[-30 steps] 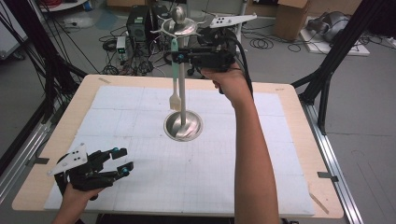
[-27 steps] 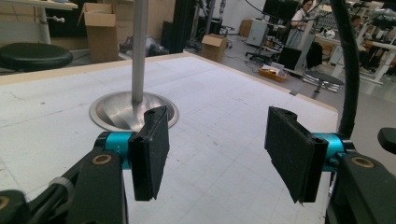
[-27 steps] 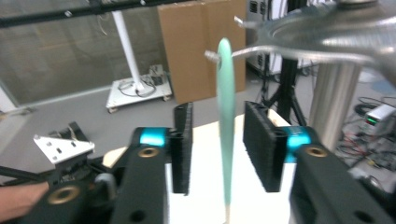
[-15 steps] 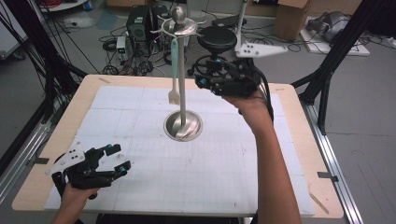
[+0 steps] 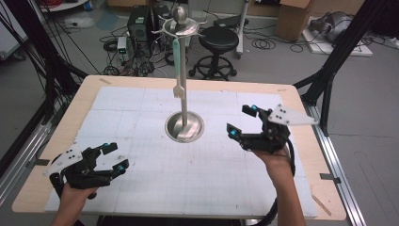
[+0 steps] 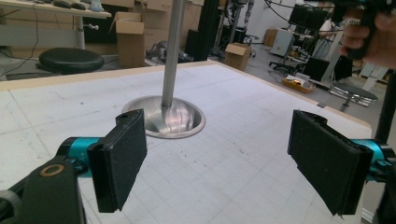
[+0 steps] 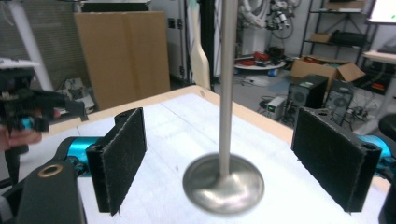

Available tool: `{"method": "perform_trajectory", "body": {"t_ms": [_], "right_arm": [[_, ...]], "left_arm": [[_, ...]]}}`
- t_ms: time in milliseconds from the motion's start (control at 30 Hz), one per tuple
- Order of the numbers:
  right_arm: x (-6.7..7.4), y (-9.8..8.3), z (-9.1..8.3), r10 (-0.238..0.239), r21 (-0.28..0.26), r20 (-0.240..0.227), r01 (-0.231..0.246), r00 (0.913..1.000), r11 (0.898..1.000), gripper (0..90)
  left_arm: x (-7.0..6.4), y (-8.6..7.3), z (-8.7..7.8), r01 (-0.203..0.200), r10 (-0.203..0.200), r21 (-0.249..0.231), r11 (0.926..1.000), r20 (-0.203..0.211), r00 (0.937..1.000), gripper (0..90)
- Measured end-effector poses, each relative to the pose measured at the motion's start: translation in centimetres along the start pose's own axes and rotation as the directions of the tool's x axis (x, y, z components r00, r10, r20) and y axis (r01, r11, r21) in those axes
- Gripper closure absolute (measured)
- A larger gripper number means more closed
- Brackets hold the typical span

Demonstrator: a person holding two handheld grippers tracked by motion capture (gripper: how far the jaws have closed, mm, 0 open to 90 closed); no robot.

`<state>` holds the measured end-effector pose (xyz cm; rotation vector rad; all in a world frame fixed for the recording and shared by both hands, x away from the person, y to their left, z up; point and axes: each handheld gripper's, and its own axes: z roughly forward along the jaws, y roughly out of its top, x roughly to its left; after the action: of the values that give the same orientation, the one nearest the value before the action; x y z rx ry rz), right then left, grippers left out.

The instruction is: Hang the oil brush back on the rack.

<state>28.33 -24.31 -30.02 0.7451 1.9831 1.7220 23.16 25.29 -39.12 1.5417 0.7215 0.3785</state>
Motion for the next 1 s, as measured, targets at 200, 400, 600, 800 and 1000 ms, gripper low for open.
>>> {"method": "perform_trajectory", "body": {"t_ms": [200, 400, 600, 800, 1000], "right_arm": [[0.4, -4.5, -3.4, 0.024, -0.022, 0.095, -0.022, 0.9952, 1.000, 16.9], [1.2, -7.7, -5.6, 0.026, -0.011, 0.158, -0.024, 0.9871, 1.000, 16.9], [1.9, -9.2, -6.3, 0.025, 0.026, 0.175, -0.030, 0.9842, 0.999, 16.9], [1.9, -9.5, -6.4, 0.039, 0.020, 0.180, -0.044, 0.9830, 0.999, 16.9], [2.0, -9.7, -6.3, 0.053, 0.018, 0.176, -0.057, 0.9829, 0.998, 16.9]], "left_arm": [[0.1, 0.0, 0.2, -0.007, 0.007, -0.003, 1.0000, -0.001, 1.0000, 20.5], [0.1, 0.0, 0.1, -0.019, 0.019, -0.012, 0.9998, -0.008, 0.9998, 20.6], [0.1, 0.0, 0.0, -0.015, 0.015, -0.019, 0.9997, -0.016, 0.9998, 20.5], [0.2, -0.1, -0.3, -0.015, 0.015, -0.021, 0.9997, -0.022, 0.9996, 20.5], [0.3, -0.2, -0.5, -0.013, 0.013, -0.024, 0.9996, -0.024, 0.9996, 20.5]]}}
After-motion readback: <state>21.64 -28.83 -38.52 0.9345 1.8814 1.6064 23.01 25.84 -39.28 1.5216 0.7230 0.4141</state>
